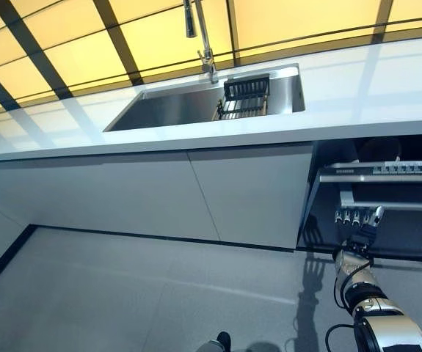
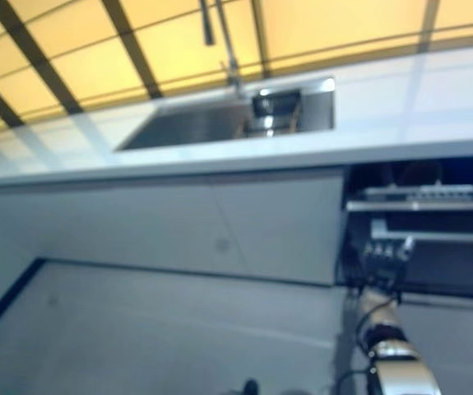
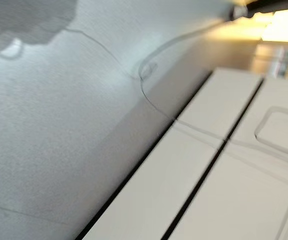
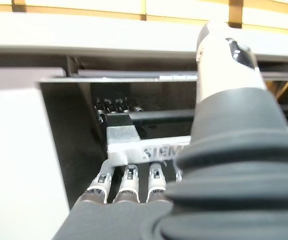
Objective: Take plates into dishwasher
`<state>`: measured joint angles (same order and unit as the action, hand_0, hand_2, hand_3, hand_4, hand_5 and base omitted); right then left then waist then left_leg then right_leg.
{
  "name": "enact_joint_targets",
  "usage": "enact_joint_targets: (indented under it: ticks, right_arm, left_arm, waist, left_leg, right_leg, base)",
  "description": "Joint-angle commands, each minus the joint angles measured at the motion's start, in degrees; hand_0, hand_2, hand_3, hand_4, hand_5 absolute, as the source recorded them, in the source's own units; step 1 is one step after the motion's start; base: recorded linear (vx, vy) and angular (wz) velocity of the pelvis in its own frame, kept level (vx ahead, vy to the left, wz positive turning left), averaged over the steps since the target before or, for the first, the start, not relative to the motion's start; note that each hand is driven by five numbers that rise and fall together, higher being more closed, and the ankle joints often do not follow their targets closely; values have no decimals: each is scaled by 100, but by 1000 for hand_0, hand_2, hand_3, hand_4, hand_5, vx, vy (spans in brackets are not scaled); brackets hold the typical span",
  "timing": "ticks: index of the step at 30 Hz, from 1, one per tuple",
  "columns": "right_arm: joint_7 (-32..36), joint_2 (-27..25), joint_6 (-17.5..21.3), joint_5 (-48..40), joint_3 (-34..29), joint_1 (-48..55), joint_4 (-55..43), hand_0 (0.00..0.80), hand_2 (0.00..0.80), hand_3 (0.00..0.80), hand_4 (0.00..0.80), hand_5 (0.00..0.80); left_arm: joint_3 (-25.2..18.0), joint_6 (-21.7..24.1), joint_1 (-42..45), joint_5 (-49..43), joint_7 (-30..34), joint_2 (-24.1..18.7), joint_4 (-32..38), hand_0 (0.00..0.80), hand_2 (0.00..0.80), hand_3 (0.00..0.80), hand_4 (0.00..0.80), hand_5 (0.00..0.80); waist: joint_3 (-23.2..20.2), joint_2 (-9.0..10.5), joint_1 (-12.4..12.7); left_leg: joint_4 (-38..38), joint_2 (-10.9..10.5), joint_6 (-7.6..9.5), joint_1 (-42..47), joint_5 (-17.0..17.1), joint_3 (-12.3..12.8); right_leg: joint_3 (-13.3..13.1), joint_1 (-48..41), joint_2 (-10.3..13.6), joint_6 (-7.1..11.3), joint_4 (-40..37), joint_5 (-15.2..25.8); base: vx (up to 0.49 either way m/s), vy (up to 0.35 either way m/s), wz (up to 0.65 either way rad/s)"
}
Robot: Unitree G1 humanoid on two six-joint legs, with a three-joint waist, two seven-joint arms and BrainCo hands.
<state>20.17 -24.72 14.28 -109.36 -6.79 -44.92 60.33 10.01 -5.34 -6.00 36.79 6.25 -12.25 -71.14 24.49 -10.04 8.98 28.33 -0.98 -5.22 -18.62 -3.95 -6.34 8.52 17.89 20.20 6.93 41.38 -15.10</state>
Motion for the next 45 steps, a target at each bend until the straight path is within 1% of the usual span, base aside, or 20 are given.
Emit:
enact_joint_targets:
  ticks: [1, 4, 6, 7, 9, 10, 12, 14, 15, 19, 23, 24, 26, 27, 28, 33, 36, 37, 40, 45]
  right_arm:
    - [193, -70, -17, 585, -3, -578, -680, 0, 0, 0, 0, 0]
    - [-170, -52, -242, 955, -100, -354, -481, 0, 0, 0, 0, 0]
    - [-406, -60, -549, 1381, -164, -111, -247, 0, 0, 0, 0, 0]
    - [-521, -65, -631, 1563, -180, -60, -195, 0, 0, 0, 0, 0]
    - [-767, -112, -1037, 2071, -154, 219, 127, 0, 0, 0, 0, 0]
    - [-811, -138, -1296, 2364, -129, 424, 368, 0, 0, 0, 0, 0]
    - [-709, -149, -1476, 2575, -77, 609, 577, 0, 0, 0, 0, 0]
    - [-566, -80, -1650, 2858, 33, 894, 806, 0, 0, 0, 0, 0]
    - [-481, 39, -1702, 3186, 133, 1160, 1002, 0, 0, 0, 0, 0]
    - [-325, 186, -1773, 3281, 172, 1510, 1155, 0, 0, 0, 0, 0]
    - [94, 580, -1788, 3644, 54, 2433, 1338, 0, 0, 0, 0, 0]
    - [107, 592, -1790, 3656, 52, 2463, 1337, 0, 0, 0, 0, 0]
    - [134, 766, -1733, 3951, 94, 2753, 1367, 0, 0, 0, 0, 0]
    - [85, 921, -1642, 4238, 161, 2950, 1412, 0, 0, 0, 0, 0]
    - [13, 1036, -1576, 4277, 242, 3052, 1418, 0, 0, 0, 0, 0]
    - [-80, 1360, -1831, 4895, 457, 3409, 1621, 0, 0, 0, 0, 0]
    - [-71, 1410, -1840, 4977, 502, 3486, 1670, 0, 0, 0, 0, 0]
    - [-233, 1525, -1920, 4963, 580, 3613, 1726, 0, 0, 0, 0, 0]
    - [-312, 1646, -2036, 5163, 671, 3789, 1813, 0, 0, 0, 0, 0]
    - [-400, 1726, -2099, 5266, 826, 3942, 1812, 0, 0, 0, 0, 0]
  left_arm:
    - [94, 76, -59, -272, 7, -442, -240, 0, 0, 0, 0, 0]
    - [100, 98, -42, -345, 4, -467, -275, 0, 0, 0, 0, 0]
    - [102, 124, -50, -383, 15, -461, -321, 0, 0, 0, 0, 0]
    - [102, 124, -58, -401, 20, -455, -329, 0, 0, 0, 0, 0]
    - [108, 131, -90, -431, -10, -410, -367, 0, 0, 0, 0, 0]
    - [99, 190, -106, -450, 4, -399, -438, 0, 0, 0, 0, 0]
    - [93, 219, -125, -455, -7, -391, -488, 0, 0, 0, 0, 0]
    - [93, 262, -177, -465, -9, -375, -576, 0, 0, 0, 0, 0]
    - [43, 277, -221, -465, -9, -362, -662, 0, 0, 0, 0, 0]
    - [-3, 268, -232, -468, -26, -342, -703, 0, 0, 0, 0, 0]
    - [-164, 280, -201, -562, -111, -203, -815, 0, 0, 0, 0, 0]
    - [-164, 281, -192, -563, -114, -202, -816, 0, 0, 0, 0, 0]
    - [-206, 270, -169, -561, -160, -147, -873, 0, 0, 0, 0, 0]
    - [-255, 255, -158, -643, -190, -93, -920, 0, 0, 0, 0, 0]
    - [-268, 263, -144, -707, -206, -46, -941, 0, 0, 0, 0, 0]
    - [-350, 100, -117, -815, -364, 95, -1045, 0, 0, 0, 0, 0]
    - [-377, 40, -103, -862, -369, 115, -1077, 0, 0, 0, 0, 0]
    - [-348, -68, -68, -902, -419, 194, -1130, 0, 0, 0, 0, 0]
    - [-304, -163, -32, -970, -537, 323, -1186, 0, 0, 0, 0, 0]
    - [-101, -164, 9, -1247, -582, 418, -1144, 0, 0, 0, 0, 0]
  waist:
    - [-408, 433, 78]
    - [-483, 522, 69]
    - [-556, 582, 35]
    - [-578, 585, 26]
    - [-691, 660, -9]
    - [-789, 718, -34]
    - [-866, 777, -52]
    - [-1019, 851, -93]
    - [-1158, 913, -129]
    - [-1364, 980, -164]
    - [-1800, 1090, -275]
    - [-1816, 1094, -277]
    - [-1923, 1126, -322]
    - [-2001, 1146, -353]
    - [-2045, 1161, -373]
    - [-2204, 1195, -502]
    - [-2229, 1194, -536]
    - [-2267, 1195, -612]
    - [-2302, 1197, -703]
    - [-2305, 1199, -776]
  left_leg:
    - [-169, 24, 511, 456, -283, 168]
    - [-645, 181, 465, 711, -50, 173]
    - [-1038, 289, 400, 894, 141, 195]
    - [-1147, 319, 388, 918, 229, 195]
    - [-1643, 444, 304, 1099, 454, 212]
    - [-1942, 510, 267, 1208, 563, 219]
    - [-2235, 554, 225, 1352, 627, 231]
    - [-2633, 619, 186, 1489, 806, 237]
    - [-2890, 674, 162, 1588, 897, 273]
    - [-3187, 729, 137, 1715, 988, 320]
    - [-3333, 792, 105, 1797, 958, 441]
    - [-3333, 792, 104, 1797, 956, 443]
    - [-3333, 795, 98, 1798, 946, 470]
    - [-3333, 802, 90, 1805, 945, 486]
    - [-3333, 807, 87, 1825, 932, 501]
    - [-3333, 873, 81, 1934, 879, 647]
    - [-3333, 880, 84, 1965, 862, 673]
    - [-3333, 898, 91, 2023, 834, 730]
    - [-3333, 887, 117, 2089, 793, 795]
    - [-3333, 885, 142, 2160, 731, 853]
  right_leg:
    - [4, -502, -169, -417, -432, 317]
    - [96, -721, -225, -361, -824, 455]
    - [158, -905, -301, -304, -1253, 611]
    - [180, -942, -330, -301, -1390, 702]
    - [242, -1168, -442, -256, -1987, 919]
    - [271, -1298, -514, -219, -2354, 1053]
    - [288, -1472, -577, -180, -2715, 1140]
    - [284, -1668, -681, -138, -3229, 1394]
    - [274, -1772, -735, -106, -3512, 1521]
    - [254, -1915, -809, -79, -3867, 1662]
    - [250, -2158, -896, -31, -4364, 1852]
    - [251, -2166, -899, -31, -4382, 1860]
    - [250, -2239, -928, -31, -4531, 1915]
    - [242, -2266, -948, -33, -4618, 1947]
    - [213, -2253, -955, -26, -4638, 1960]
    - [133, -2271, -988, -26, -4638, 1948]
    - [114, -2286, -993, -27, -4638, 1938]
    - [66, -2313, -998, -30, -4638, 1922]
    - [-14, -2330, -991, -8, -4638, 1930]
    - [-70, -2355, -966, 32, -4638, 1928]
  base:
    - [100, -49, 13]
    - [113, -49, 2]
    - [97, -39, -1]
    - [89, -45, -3]
    - [109, -56, 3]
    - [98, -53, 5]
    - [92, -52, 2]
    - [117, -59, 0]
    - [153, -64, -5]
    - [71, -23, -11]
    - [110, -3, -10]
    - [66, 2, -7]
    - [59, 1, -10]
    - [61, 4, -14]
    - [60, 6, -12]
    - [45, 15, -12]
    - [35, 26, -11]
    - [40, 64, -8]
    - [47, 72, -9]
    - [30, 28, -16]
